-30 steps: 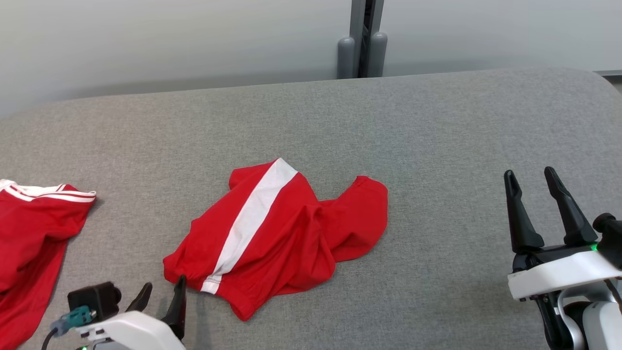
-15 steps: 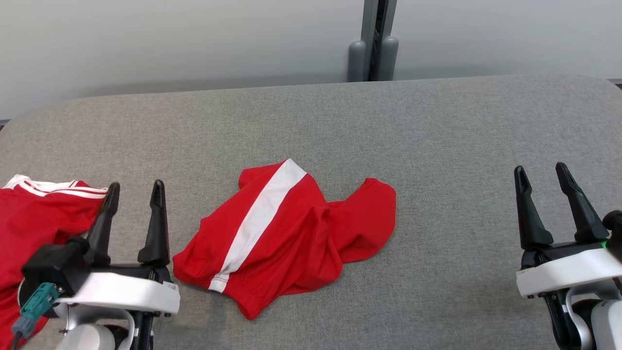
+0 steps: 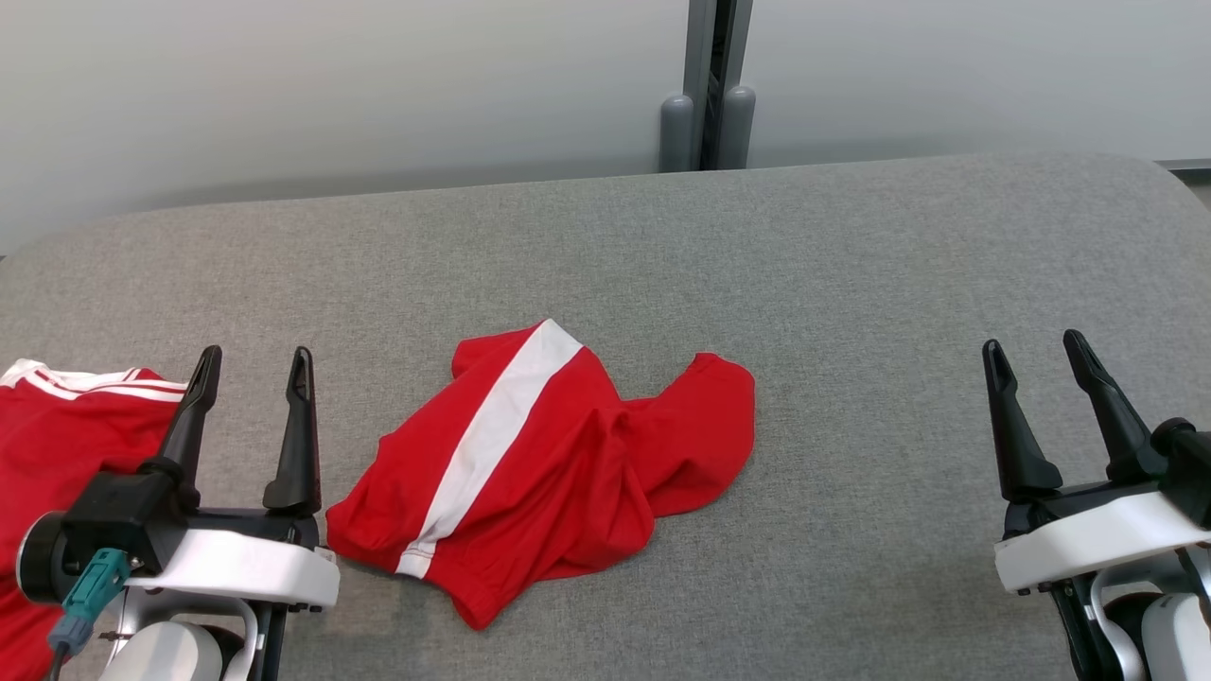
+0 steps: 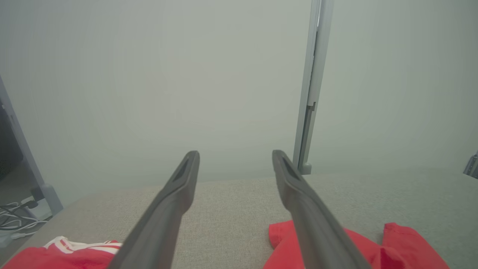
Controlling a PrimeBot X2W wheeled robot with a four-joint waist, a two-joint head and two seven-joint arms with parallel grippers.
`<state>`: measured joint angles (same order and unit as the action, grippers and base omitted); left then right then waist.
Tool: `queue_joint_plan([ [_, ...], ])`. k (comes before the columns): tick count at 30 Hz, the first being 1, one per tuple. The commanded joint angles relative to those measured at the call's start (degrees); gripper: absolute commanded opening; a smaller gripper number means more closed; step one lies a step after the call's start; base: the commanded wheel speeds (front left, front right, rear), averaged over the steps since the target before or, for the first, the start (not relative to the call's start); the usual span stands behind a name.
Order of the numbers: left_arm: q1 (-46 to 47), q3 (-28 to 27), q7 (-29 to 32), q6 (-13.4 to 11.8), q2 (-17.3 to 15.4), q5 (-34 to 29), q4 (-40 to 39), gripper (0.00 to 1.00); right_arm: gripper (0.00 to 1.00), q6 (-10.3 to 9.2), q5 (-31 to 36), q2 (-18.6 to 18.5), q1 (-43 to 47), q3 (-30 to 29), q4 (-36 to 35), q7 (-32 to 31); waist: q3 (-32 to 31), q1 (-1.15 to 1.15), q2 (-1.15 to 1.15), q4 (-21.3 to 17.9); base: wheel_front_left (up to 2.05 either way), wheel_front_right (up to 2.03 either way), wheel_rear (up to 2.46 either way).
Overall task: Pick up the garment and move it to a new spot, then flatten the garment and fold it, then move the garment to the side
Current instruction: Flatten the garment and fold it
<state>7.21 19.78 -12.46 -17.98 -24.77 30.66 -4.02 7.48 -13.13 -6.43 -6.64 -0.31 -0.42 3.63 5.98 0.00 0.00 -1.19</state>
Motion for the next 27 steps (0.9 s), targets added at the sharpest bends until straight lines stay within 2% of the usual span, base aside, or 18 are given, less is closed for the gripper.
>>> queue_joint_plan([
  [1, -0.6, -0.3, -0.4, -0.4, -0.2, 0.0, 0.2, 1.00, 1.00, 0.03, 0.2, -0.3, 0.2, -0.1, 0.0, 0.1, 0.0, 0.00, 0.00, 0.1, 0.00, 0.00, 0.00],
  [9, 0.7, 0.4, -0.2, 0.0, 0.3, 0.1, 0.4, 1.00, 1.00, 0.02, -0.6, -1.0, -0.9, -0.8, 1.0, 0.1, 0.9, 0.00, 0.00, 2.5, 0.00, 0.00, 0.00],
  [16, 2.3, 1.5, -0.3, 0.5, 1.2, -0.2, 0.6, 1.00, 1.00, 0.03, -3.7, -4.4, -5.6, -0.6, 5.5, 0.0, 2.7, 0.00, 0.00, 6.6, 0.00, 0.00, 0.00],
  [21, 4.0, 2.9, -0.6, 1.3, 2.5, -0.5, 1.0, 1.00, 1.00, 0.02, -8.1, -9.4, -12.2, 4.1, 12.2, -2.3, 5.0, 0.00, 0.00, 9.7, 0.00, 0.00, 0.00],
  [27, 6.4, 4.4, -1.2, 2.6, 4.6, -0.6, 2.5, 1.00, 1.00, 0.03, -12.9, -14.0, -21.3, 14.3, 20.7, -4.3, 8.1, 0.00, 0.00, 13.4, 0.00, 0.00, 0.00],
])
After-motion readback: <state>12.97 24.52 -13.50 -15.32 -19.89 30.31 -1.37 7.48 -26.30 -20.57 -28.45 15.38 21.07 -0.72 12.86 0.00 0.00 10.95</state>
